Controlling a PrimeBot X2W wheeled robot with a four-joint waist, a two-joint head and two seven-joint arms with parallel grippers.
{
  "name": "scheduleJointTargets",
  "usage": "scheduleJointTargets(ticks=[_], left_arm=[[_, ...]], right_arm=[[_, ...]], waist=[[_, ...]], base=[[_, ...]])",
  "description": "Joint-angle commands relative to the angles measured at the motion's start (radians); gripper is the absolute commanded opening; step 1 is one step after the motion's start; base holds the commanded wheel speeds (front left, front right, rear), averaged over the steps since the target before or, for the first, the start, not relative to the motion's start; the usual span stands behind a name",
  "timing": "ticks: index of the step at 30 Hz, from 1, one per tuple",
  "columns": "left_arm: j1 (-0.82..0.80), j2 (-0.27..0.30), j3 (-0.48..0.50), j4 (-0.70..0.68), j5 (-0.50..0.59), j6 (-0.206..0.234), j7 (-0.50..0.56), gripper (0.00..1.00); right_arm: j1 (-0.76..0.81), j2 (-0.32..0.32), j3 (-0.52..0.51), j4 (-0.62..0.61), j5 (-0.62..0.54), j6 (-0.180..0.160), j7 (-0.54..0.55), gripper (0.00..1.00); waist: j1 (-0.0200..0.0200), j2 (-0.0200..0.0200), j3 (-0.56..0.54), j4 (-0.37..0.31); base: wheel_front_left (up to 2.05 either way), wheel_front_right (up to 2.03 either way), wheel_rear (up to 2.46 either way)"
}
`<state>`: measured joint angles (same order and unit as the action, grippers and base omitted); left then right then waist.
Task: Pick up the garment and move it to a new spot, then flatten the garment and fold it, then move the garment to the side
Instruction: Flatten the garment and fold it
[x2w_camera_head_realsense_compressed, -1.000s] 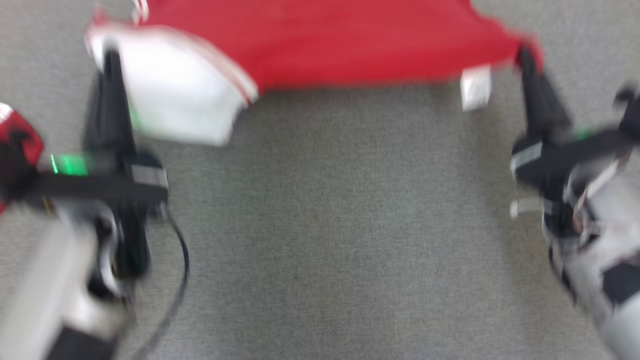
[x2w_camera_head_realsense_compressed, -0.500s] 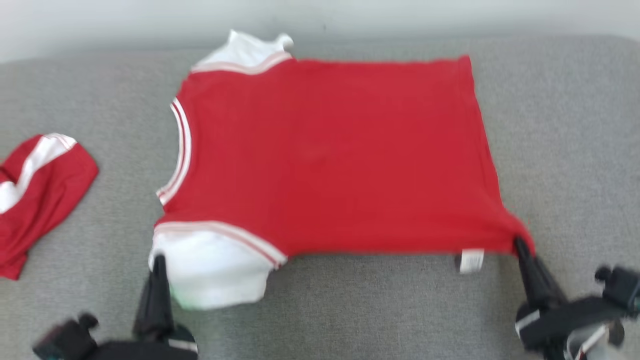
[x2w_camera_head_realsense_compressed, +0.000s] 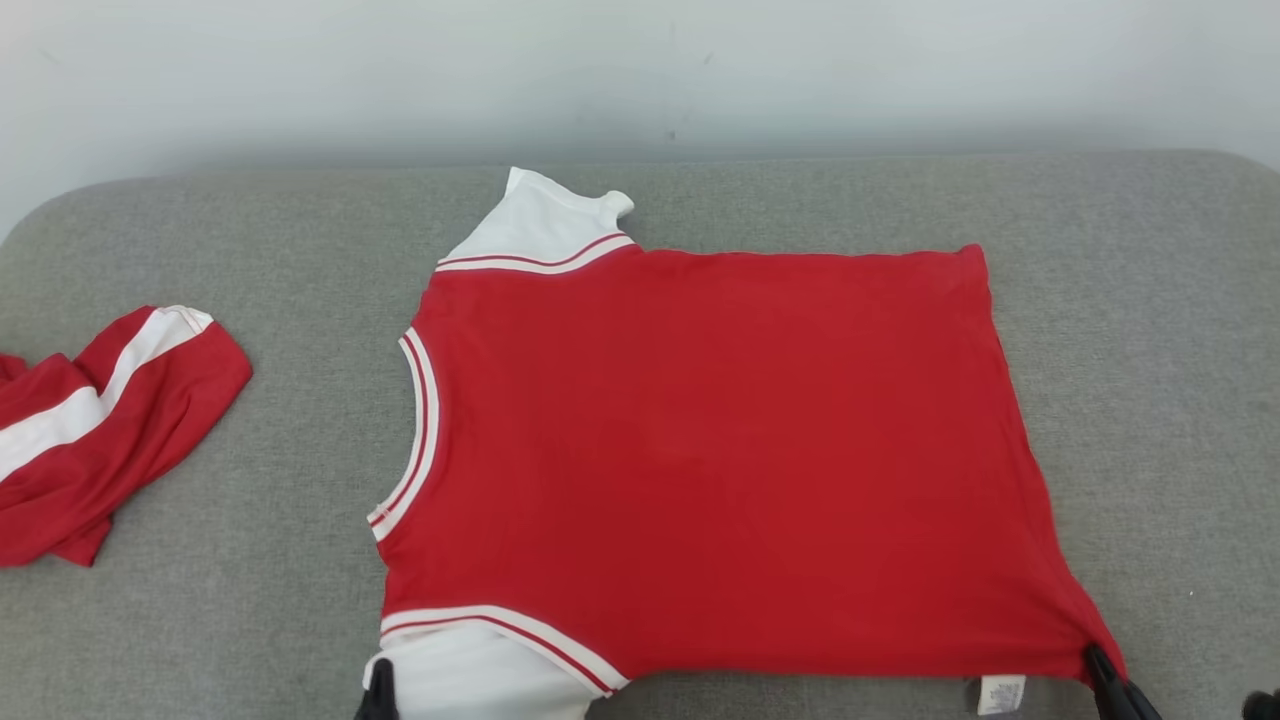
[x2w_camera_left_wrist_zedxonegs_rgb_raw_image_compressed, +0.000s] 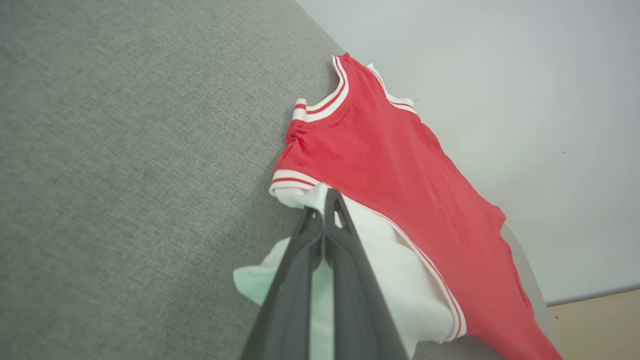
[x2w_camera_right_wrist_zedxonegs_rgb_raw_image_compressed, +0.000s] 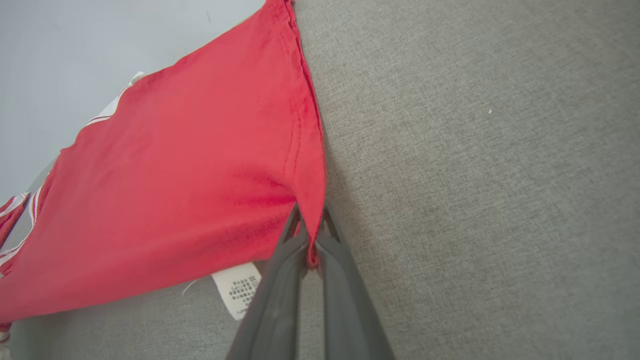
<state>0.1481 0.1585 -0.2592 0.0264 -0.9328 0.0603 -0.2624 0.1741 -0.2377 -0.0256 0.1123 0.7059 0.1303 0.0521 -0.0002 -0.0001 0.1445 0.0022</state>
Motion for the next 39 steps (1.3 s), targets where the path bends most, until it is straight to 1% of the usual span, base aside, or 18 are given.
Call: scheduleJointTargets(ticks=[1,4,7,10,13,17,21,25,30,35,36,37,38,39], left_arm=[[0.013,-0.002,0.002,-0.002,0.004,-0.004,-0.004,0.00],[0.013,-0.005,-0.015,0.002,0.012,-0.010,0.000,0.00],[-0.015,-0.006,-0.029,0.002,0.023,-0.016,0.004,0.00],[-0.045,0.002,-0.036,0.000,0.032,-0.025,0.013,0.00],[-0.078,0.018,-0.039,-0.010,0.039,-0.030,0.030,0.00],[-0.141,0.045,-0.031,-0.018,0.045,-0.032,0.060,0.00],[-0.209,0.068,-0.018,0.005,0.039,-0.039,0.087,0.00],[-0.294,0.080,-0.008,0.061,0.029,-0.051,0.109,0.00],[-0.406,0.093,-0.008,0.154,0.034,-0.077,0.131,0.00],[-0.501,0.087,0.003,0.263,0.027,-0.094,0.121,0.00],[-0.515,0.084,0.004,0.284,0.031,-0.095,0.114,0.13],[-0.529,0.083,0.003,0.306,0.040,-0.097,0.104,0.71],[-0.539,0.079,0.001,0.323,0.042,-0.103,0.098,1.00],[-0.547,0.074,-0.001,0.340,0.042,-0.107,0.091,1.00]], right_arm=[[0.008,0.005,-0.014,-0.004,-0.006,0.000,0.002,0.00],[0.034,0.038,-0.051,-0.031,-0.029,0.000,0.037,0.00],[0.022,0.078,-0.057,-0.057,-0.021,0.000,0.067,0.00],[0.006,0.104,-0.055,-0.080,-0.024,0.000,0.092,0.00],[-0.020,0.117,-0.053,-0.095,-0.015,0.000,0.120,0.00],[-0.082,0.139,-0.056,-0.099,0.025,0.000,0.161,0.00],[-0.146,0.147,-0.051,-0.070,0.042,0.000,0.200,0.00],[-0.232,0.159,-0.068,-0.021,0.062,0.000,0.227,0.00],[-0.329,0.167,-0.076,0.044,0.051,0.000,0.239,0.00],[-0.417,0.175,-0.102,0.114,0.063,0.000,0.225,0.00],[-0.431,0.176,-0.102,0.120,0.059,0.000,0.212,0.74],[-0.442,0.177,-0.095,0.126,0.059,0.000,0.203,1.00],[-0.446,0.178,-0.091,0.134,0.058,0.000,0.196,1.00],[-0.448,0.177,-0.086,0.137,0.054,0.000,0.185,1.00]], waist=[[0.0002,0.0001,0.000,0.003],[0.0002,0.0001,0.002,0.005],[0.0002,0.0001,0.002,-0.001],[0.0002,0.0001,-0.003,-0.012],[0.0002,0.0001,-0.002,-0.024],[0.0002,0.0001,0.011,-0.045],[0.0002,0.0001,0.029,-0.062],[0.0002,0.0001,0.049,-0.073],[0.0002,0.0001,0.078,-0.081],[0.0002,0.0001,0.095,-0.079],[0.0002,0.0001,0.096,-0.078],[0.0002,0.0001,0.096,-0.076],[0.0002,0.0001,0.095,-0.075],[0.0002,0.0001,0.094,-0.074]], base=[[0.00,0.00,0.00],[0.00,0.00,0.00],[0.00,0.00,0.00],[0.00,0.00,0.00],[0.00,0.00,0.00],[0.00,0.00,0.00],[0.00,0.00,0.00],[0.00,0.00,0.00],[0.00,0.00,0.00],[0.00,0.00,0.00],[0.00,0.00,0.00],[0.00,0.00,0.00],[0.00,0.00,0.00],[0.00,0.00,0.00]])
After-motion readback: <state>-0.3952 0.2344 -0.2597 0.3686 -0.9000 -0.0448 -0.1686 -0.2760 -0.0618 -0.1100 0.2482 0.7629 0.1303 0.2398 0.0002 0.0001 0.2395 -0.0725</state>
